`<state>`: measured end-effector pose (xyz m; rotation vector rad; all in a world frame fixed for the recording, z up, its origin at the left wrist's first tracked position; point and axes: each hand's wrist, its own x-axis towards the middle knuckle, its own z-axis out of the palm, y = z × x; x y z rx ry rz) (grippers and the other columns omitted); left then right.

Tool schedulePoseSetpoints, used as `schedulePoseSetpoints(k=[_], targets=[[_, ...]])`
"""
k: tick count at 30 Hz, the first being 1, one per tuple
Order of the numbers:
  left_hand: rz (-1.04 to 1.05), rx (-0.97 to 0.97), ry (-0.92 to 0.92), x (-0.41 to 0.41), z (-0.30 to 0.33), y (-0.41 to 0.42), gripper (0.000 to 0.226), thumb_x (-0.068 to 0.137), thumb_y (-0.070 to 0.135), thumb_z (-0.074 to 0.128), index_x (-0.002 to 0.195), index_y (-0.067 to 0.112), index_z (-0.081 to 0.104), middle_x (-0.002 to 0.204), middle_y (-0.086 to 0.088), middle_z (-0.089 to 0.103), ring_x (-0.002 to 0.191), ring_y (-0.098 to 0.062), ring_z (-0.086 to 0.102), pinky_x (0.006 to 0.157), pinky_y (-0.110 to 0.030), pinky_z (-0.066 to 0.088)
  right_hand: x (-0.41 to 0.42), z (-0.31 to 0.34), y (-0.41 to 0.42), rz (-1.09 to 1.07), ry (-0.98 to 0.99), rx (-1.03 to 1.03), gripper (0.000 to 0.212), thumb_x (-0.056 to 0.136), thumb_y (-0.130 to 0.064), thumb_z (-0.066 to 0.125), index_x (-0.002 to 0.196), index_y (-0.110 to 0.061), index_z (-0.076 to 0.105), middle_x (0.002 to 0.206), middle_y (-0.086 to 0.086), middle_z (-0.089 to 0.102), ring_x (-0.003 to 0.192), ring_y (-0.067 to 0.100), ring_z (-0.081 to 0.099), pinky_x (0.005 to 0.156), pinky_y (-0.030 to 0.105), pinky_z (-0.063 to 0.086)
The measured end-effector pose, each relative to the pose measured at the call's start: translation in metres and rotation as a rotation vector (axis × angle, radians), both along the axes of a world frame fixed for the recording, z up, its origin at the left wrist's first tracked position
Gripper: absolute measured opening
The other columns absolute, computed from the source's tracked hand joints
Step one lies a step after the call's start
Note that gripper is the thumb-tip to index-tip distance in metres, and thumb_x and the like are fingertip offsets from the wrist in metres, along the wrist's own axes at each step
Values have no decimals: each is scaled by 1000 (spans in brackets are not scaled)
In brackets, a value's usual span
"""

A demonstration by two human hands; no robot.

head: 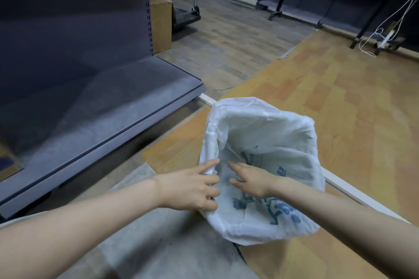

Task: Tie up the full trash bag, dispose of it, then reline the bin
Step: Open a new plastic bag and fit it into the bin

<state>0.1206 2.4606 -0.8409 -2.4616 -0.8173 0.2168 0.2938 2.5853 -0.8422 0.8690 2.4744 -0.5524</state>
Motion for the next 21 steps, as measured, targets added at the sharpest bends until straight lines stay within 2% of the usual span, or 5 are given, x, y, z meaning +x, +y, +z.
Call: schedulePoseSetpoints(k=[4,6,9,13,21], targets=[[26,26,-50,-7,3,4,25,69,10,74,64,23,52,62,6,47,66,-19,51,102,-54,43,-22,-45,6,-69,-93,-83,89,93,-58,36,150,-12,-14,158,6,-18,146,24,-16,121,40,0],[18,43,-60,-10,3,5,24,70,11,74,66,23,54,62,6,49,66,-18,51,101,-53,44,-34,-70,14,-68,-226,-92,97,85,-72,32,149,-20,-19,156,5,-24,144,29,-22,119,47,-3],[-10,51,-55,-12,-3,4,20,75,10,66,67,24,54,65,6,51,69,-19,50,101,-52,44,-43,-98,22,36,-402,-102,110,61,-94,6,148,-31,-18,157,1,-25,142,27,-28,115,56,-10],[-53,65,-34,-15,-11,1,20,79,8,56,69,26,55,66,7,52,69,-20,49,103,-54,40,-41,-117,20,76,-306,-175,72,89,-64,8,150,-32,-13,158,-4,-19,143,18,-27,115,56,-13],[-47,74,-42,-8,-1,9,19,72,12,67,67,28,56,66,7,50,68,-19,49,100,-53,44,-39,-107,26,148,-199,-258,61,96,-56,15,151,-31,2,160,-6,-4,147,15,-10,116,56,-7]])
